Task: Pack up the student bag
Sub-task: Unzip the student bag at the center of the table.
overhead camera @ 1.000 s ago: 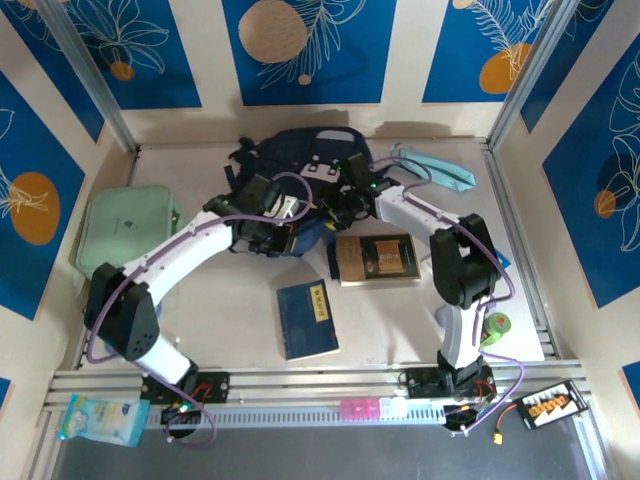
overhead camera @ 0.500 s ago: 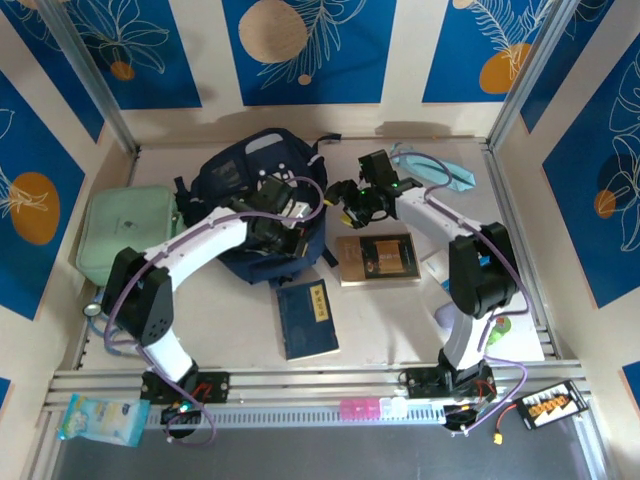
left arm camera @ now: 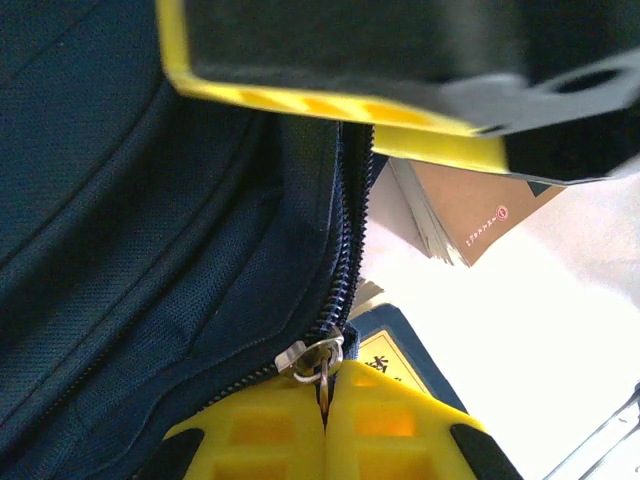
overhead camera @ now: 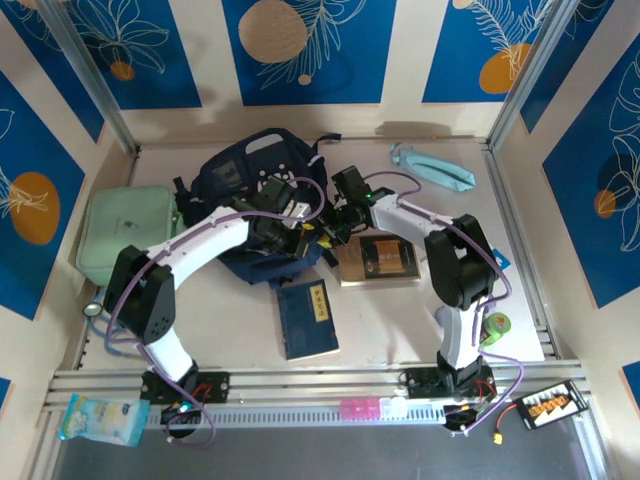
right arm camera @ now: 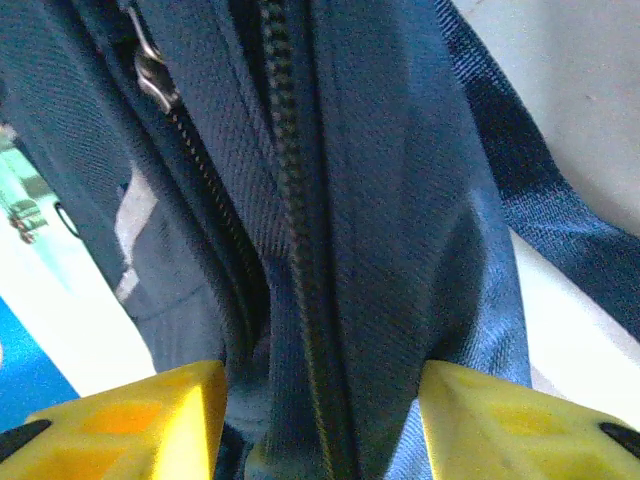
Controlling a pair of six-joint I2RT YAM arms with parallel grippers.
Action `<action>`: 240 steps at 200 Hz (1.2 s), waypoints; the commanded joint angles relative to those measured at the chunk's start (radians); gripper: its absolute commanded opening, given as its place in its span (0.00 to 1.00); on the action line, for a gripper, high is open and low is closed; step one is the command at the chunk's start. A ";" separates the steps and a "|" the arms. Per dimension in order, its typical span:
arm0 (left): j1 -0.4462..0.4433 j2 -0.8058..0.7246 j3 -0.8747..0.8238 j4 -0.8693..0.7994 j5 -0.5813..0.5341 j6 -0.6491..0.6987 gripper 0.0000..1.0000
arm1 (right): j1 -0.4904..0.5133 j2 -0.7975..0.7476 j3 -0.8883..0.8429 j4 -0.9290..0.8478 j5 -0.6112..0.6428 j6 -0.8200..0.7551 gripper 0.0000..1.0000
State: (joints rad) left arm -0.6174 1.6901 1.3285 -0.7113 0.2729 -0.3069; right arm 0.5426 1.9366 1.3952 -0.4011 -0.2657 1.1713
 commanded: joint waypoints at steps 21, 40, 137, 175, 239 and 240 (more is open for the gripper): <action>-0.003 -0.018 0.010 0.001 0.002 0.003 0.00 | 0.010 0.021 0.035 -0.044 -0.019 0.005 0.27; -0.001 -0.030 0.013 -0.059 -0.036 0.035 0.00 | -0.011 0.010 0.041 -0.046 0.024 0.002 0.18; 0.115 -0.133 -0.060 -0.328 -0.181 0.196 0.00 | -0.161 0.001 0.146 -0.126 0.230 -0.120 0.15; 0.134 -0.133 -0.044 -0.304 -0.130 0.193 0.00 | -0.219 0.015 0.206 -0.166 0.261 -0.199 0.14; 0.108 -0.004 0.037 -0.080 0.092 0.107 0.00 | -0.265 -0.131 0.141 -0.225 0.295 -0.253 0.57; 0.107 -0.002 0.039 -0.077 0.093 0.105 0.00 | -0.264 -0.137 0.138 -0.226 0.297 -0.251 0.58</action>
State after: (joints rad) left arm -0.4950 1.6432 1.3033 -0.8783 0.2436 -0.1562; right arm 0.2882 1.9343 1.5776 -0.5877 -0.0322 0.9424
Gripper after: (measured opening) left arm 0.045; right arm 0.525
